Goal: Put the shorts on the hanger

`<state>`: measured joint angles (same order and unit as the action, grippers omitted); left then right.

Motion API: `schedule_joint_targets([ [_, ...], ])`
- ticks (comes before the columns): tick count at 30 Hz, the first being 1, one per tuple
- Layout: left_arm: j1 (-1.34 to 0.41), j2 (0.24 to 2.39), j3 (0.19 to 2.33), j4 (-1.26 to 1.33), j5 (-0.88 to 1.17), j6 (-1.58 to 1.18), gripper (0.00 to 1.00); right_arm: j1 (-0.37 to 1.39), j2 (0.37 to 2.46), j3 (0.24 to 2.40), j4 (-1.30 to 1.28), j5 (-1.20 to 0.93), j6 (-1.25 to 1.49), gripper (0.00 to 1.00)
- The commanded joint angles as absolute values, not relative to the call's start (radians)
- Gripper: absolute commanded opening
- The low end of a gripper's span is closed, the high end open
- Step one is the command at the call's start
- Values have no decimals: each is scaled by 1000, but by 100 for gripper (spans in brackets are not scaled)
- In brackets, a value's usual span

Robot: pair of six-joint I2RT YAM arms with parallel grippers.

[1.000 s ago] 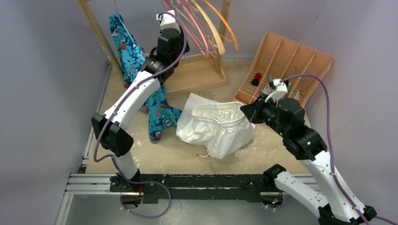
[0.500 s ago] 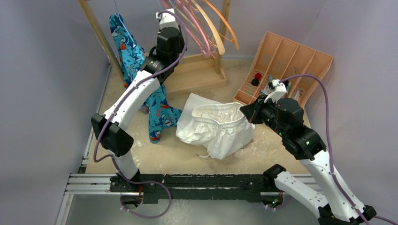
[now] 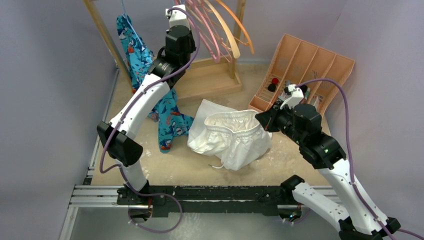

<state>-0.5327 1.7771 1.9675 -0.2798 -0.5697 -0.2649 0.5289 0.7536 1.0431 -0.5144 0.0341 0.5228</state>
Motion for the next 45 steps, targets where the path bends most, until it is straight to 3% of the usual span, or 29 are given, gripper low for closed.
schedule_joint_targets([
  [1, -535, 1793, 2005, -291, -596, -242, 18, 523, 753, 1085, -469, 30, 506, 0],
  [4, -535, 1801, 2011, -304, -621, -236, 20, 524, 761, 1087, -467, 22, 506, 0],
  [7, -535, 1797, 2015, -301, -634, -217, 1, 523, 756, 1082, -467, 19, 505, 0],
  [8, -535, 1790, 2014, -296, -638, -215, 0, 524, 756, 1081, -468, 18, 505, 0],
  [29, -535, 1618, 1841, -104, -559, -163, 0, 524, 757, 1077, -455, -2, 516, 0],
  [40, -535, 1394, 1624, -180, -375, -338, 0, 525, 773, 1093, -471, 38, 530, 0],
  [45, -535, 1301, 1594, -336, -276, -354, 0, 525, 770, 1090, -477, 41, 529, 0],
])
